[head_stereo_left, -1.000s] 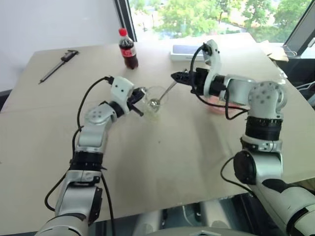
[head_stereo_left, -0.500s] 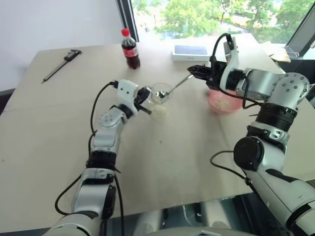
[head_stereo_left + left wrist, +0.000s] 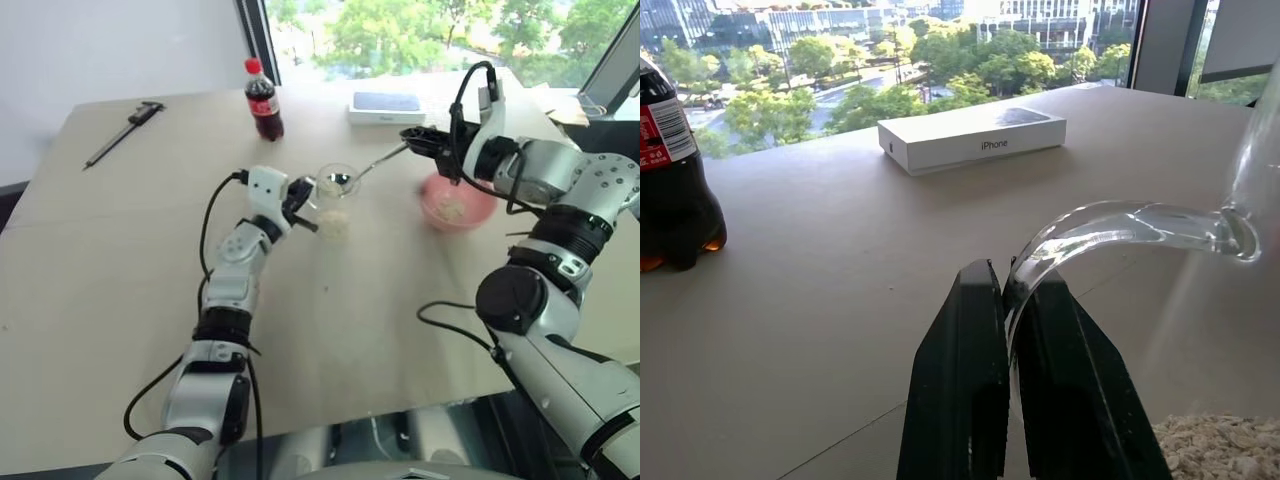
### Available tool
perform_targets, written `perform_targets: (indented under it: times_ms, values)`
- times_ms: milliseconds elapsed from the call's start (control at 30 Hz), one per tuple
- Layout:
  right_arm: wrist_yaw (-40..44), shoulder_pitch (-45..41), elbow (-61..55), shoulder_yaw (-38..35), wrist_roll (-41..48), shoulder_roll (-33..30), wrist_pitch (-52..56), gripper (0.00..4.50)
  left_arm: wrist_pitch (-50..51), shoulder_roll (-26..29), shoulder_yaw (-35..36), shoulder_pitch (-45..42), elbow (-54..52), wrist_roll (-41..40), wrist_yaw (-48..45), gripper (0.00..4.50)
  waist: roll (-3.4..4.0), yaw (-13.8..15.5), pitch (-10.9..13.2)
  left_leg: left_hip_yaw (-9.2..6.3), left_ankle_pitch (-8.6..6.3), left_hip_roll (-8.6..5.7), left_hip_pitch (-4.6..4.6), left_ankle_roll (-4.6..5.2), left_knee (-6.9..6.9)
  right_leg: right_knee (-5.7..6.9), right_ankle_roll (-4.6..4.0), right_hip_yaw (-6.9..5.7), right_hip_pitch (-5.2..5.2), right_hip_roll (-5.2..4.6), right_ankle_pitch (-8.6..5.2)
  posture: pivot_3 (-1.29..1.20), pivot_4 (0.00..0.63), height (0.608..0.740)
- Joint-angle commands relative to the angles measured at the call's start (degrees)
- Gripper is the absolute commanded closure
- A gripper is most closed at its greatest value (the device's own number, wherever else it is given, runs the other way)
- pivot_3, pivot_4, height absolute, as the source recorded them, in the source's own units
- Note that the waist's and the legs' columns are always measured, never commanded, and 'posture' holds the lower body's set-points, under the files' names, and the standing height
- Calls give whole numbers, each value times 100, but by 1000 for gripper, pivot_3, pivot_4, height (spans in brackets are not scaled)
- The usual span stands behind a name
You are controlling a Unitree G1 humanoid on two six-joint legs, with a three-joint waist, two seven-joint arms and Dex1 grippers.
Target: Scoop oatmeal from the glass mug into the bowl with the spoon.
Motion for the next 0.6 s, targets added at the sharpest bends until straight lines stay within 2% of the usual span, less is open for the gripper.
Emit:
perform_targets:
  times_ms: [33,600]
  values:
    - [-80,-228,-88,-196,194,-56,35,4500,-125,-18,83,-63,-12,-66,19,4452,0,-1,0,0,0,0,0,0,0,0,0,0,0,0,0,0,150,740]
    - [-596,-195,-46,-708,658,86,35,4500,-143,-208,265,-73,81,-297,67,4452,0,-22,0,1,0,1,-1,1,0,1,0,1,-1,2,0,0,150,740]
